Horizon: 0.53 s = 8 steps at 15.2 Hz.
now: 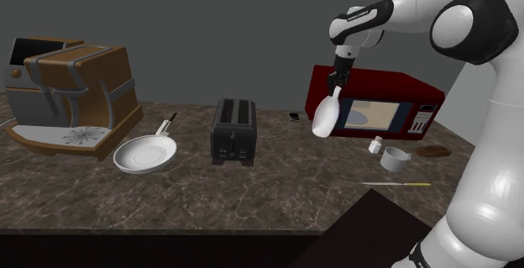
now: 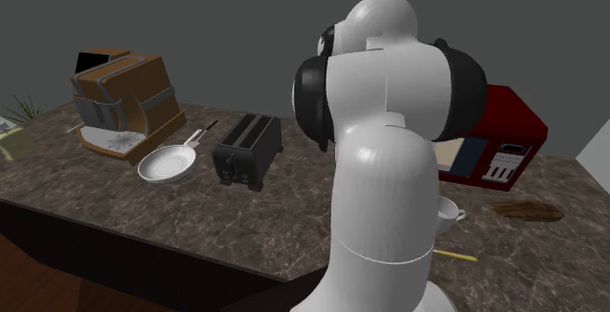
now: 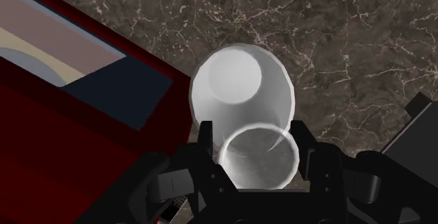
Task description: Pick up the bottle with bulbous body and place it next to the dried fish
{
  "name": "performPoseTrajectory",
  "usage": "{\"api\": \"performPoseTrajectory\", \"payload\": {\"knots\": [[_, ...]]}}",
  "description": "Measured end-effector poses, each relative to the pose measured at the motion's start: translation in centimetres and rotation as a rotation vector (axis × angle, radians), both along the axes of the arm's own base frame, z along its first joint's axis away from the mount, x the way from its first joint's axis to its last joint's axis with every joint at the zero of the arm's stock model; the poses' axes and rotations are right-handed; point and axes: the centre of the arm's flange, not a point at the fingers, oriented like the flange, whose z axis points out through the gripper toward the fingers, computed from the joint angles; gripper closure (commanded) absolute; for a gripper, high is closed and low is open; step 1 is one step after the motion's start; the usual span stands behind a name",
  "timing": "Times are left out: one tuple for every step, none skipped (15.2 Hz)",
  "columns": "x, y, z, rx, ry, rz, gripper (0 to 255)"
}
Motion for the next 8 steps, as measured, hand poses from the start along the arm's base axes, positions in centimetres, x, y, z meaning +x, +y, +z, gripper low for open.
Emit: {"api": "performPoseTrajectory", "payload": {"knots": [[-1.1, -0.9, 0.6, 0.0, 0.0, 0.0, 255], [-2.2, -1.7, 0.8, 0.0, 0.0, 0.0, 255], [-3.2, -2.6, 1.5, 0.0, 0.0, 0.0, 255], [-4.1, -3.1, 2.0, 0.0, -0.001, 0.0, 255], [-5.0, -3.6, 2.5, 0.0, 0.0, 0.0, 255], [-6.1, -4.2, 3.2, 0.0, 0.0, 0.0, 255], [-7.1, -5.0, 3.7, 0.0, 0.0, 0.0, 255], [-8.0, -5.8, 4.2, 0.001, 0.0, 0.0, 255]]}}
